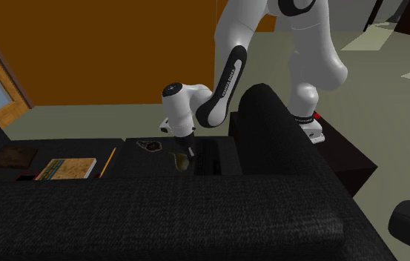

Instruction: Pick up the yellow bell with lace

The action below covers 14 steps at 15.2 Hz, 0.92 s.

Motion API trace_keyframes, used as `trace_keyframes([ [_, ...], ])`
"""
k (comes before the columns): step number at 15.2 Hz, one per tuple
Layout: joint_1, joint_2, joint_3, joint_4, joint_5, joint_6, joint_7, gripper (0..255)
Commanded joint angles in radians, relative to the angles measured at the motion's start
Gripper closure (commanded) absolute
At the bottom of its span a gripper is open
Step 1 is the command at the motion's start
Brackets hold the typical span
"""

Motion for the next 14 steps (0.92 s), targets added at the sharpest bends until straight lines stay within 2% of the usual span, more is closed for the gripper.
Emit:
trace_keyframes([
  [1,0.000,0.001,0.000,0.000,0.000,0.001,0.000,255],
  [7,-0.001,0.000,0.000,-0.001,0.000,0.000,-0.001,255],
  [14,-0.008,-0.085,0.010,-0.013,0.015,-0.072,-0.013,255],
])
